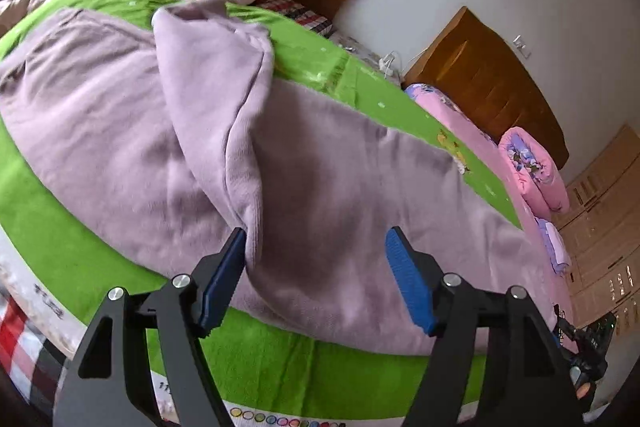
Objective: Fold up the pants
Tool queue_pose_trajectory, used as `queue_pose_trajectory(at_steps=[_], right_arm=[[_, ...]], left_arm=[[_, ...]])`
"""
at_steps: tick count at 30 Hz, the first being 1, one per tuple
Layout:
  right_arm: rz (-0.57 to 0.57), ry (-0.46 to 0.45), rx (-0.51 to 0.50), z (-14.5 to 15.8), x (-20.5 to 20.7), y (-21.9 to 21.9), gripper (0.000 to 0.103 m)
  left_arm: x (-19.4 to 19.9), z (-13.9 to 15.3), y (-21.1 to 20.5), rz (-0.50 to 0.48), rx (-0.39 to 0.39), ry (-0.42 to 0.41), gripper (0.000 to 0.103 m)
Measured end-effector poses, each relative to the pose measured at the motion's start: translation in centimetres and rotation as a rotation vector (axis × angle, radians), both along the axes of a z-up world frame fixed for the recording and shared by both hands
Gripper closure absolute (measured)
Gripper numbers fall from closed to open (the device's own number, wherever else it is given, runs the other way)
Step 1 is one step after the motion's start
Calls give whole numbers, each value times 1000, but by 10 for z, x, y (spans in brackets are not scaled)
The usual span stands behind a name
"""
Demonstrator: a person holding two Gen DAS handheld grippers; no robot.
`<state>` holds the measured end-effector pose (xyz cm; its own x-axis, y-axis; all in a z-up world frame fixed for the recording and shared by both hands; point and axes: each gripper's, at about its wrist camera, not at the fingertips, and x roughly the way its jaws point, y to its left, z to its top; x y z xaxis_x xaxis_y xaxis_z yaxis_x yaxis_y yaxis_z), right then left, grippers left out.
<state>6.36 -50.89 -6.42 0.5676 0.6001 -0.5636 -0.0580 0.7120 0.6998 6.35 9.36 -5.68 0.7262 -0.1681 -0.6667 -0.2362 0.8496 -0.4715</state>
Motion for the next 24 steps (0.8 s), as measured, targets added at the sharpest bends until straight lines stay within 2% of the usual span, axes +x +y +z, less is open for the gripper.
queue_pose_trajectory(at_steps=[2,3,4,5,6,7,9,12,15,16,17,18,19,20,21,22,23,24], right_arm=[[37,9,6,-3,0,11,50],[54,15,10,-4,-1,17,51],[70,19,4,-6,-1,23,55],[79,16,-21,-8,1,30,60],[70,11,-51,-7,0,33,73],[56,9,-78,-7,-1,35,83],[50,1,-88,-4,0,36,90],[71,-28,-143,5,-4,41,91],[41,43,-95,-17,4,36,93],[45,42,-68,-17,3,33,85],[58,44,-73,-14,0,33,75],[74,42,-106,-7,-3,32,52],[69,28,-150,2,-8,25,37],[53,0,-192,12,-13,19,37],[40,-43,-251,26,-17,12,37],[33,-74,-303,36,-17,9,37],[29,-111,-360,46,-13,8,37],[37,-158,-424,57,-4,10,37]], left_arm=[[-3,-5,-3,2,-11,4,35],[-3,-8,-2,3,-4,9,43],[-2,-10,-3,6,18,17,58],[-1,-11,-2,11,37,21,66],[-2,-13,-3,14,53,26,80],[-2,-14,-1,14,55,27,87],[-3,-15,1,19,73,30,91],[-3,-17,-1,15,117,49,91],[-1,-17,-1,15,122,57,84],[-2,-15,-1,15,133,62,69],[-6,-9,-3,39,173,73,57],[-15,4,-5,92,252,59,40],[-23,19,-9,121,317,14,33],[-29,34,-15,134,372,-36,30],[-32,53,-23,135,427,-93,20],[-29,67,-32,114,450,-141,11],[-20,79,-41,70,452,-179,8],[2,91,-61,-40,431,-215,6]])
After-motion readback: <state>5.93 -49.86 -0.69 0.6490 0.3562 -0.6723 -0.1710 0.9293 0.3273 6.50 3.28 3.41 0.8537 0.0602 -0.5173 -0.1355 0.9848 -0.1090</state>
